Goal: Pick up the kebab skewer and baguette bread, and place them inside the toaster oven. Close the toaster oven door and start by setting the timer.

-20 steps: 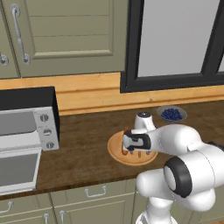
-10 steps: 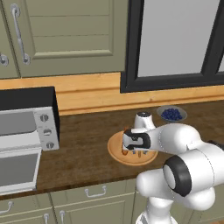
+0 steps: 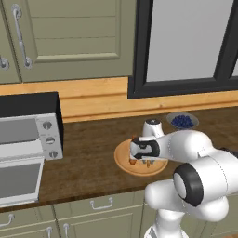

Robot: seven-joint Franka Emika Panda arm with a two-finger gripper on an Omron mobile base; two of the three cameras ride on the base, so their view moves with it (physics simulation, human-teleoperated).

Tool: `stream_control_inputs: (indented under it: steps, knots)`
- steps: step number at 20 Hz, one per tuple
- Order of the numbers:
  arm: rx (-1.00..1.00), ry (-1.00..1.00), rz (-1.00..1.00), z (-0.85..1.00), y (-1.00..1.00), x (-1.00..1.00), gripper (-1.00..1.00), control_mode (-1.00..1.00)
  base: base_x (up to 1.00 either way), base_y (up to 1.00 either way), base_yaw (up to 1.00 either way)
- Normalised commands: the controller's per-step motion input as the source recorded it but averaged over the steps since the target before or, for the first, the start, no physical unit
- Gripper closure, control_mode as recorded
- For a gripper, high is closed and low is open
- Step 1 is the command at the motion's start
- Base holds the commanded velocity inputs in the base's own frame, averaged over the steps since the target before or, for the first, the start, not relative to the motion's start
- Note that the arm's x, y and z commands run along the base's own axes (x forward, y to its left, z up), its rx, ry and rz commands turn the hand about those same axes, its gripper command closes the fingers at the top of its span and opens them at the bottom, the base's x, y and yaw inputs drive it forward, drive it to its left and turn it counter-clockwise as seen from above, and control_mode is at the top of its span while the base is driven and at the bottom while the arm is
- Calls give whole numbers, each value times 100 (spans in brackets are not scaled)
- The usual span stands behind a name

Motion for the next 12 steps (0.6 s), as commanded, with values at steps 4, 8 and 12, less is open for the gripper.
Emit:
stream_control_inputs:
  steps: [4,8,12]
  knots:
    - [8,5,0,87,0,-2,100,-100,0,0,0]
    - [12,14,0,100,0,0,100,-100,0,0,0]
    - [8,16,0,95,0,-15,100,-100,0,0,0]
